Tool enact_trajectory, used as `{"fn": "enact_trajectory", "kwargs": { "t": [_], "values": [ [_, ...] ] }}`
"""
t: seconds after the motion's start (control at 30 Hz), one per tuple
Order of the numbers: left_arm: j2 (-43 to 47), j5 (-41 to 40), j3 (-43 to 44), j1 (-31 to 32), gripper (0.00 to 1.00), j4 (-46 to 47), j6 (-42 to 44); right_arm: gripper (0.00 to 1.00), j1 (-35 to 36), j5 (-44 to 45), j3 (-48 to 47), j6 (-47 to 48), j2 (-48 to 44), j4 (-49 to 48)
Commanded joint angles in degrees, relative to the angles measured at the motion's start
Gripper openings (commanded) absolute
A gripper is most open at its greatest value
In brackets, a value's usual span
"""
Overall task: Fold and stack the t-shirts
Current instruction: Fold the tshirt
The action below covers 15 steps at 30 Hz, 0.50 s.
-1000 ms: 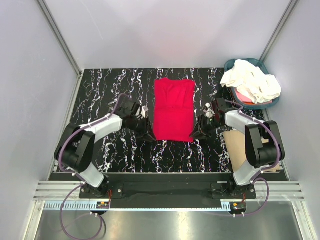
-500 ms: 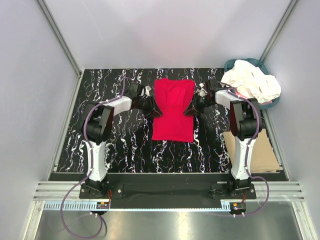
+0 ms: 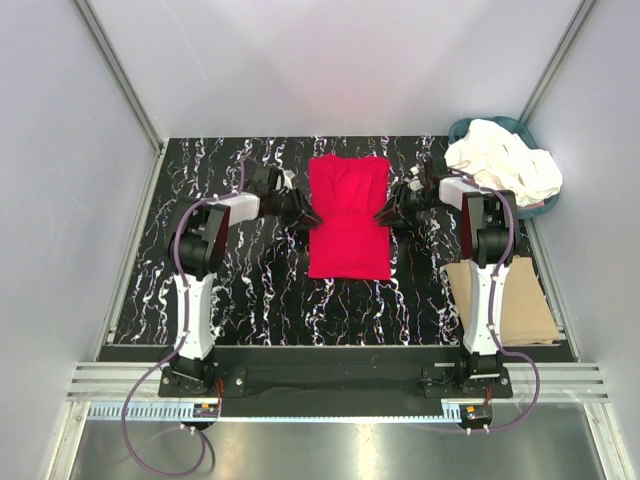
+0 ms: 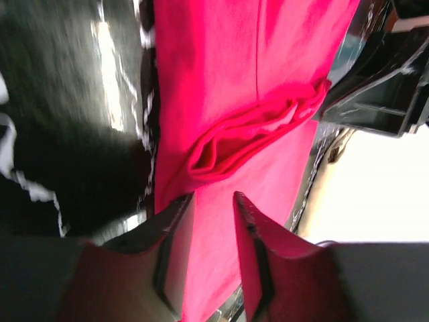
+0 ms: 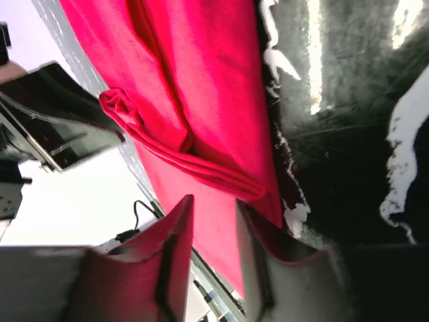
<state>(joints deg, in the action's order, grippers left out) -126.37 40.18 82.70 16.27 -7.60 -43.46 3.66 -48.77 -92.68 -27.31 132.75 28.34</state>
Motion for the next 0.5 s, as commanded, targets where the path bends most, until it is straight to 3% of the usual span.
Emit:
{"fn": "enact_trajectory", "kwargs": {
  "t": [0.0,0.07,0.2,0.3,0.4,0.47],
  "values": [
    [7.43,-1.85,-4.97,-0.19,0.39,-1.79,2.76,0.43,-0.5,4.73,0.92,1.82,-5.03,1.71],
    [14.37,-3.96,-7.89,-0.19,0.43,-3.12,3.65,0.5,-0.41,6.31,3.29,1.73,-9.58,2.77],
    [25.61,-3.98,-16.49,1.3,0.45,-3.65,3.47,0.51,-0.15,6.41,10.58,1.38,-17.86,3.3],
    [29.06,-3.53,-20.63,4.72,0.45,-2.44,1.55,0.5,2.56,6.06,17.08,1.56,-23.58,2.95],
    [28.99,-3.8,-23.97,8.68,0.43,2.47,-2.22,0.45,6.61,4.74,21.66,0.69,-25.87,0.86],
    [27.85,-3.62,-25.21,10.18,0.41,4.95,-4.08,0.31,10.56,3.25,23.95,-0.63,-25.18,-1.34]
  ]
}}
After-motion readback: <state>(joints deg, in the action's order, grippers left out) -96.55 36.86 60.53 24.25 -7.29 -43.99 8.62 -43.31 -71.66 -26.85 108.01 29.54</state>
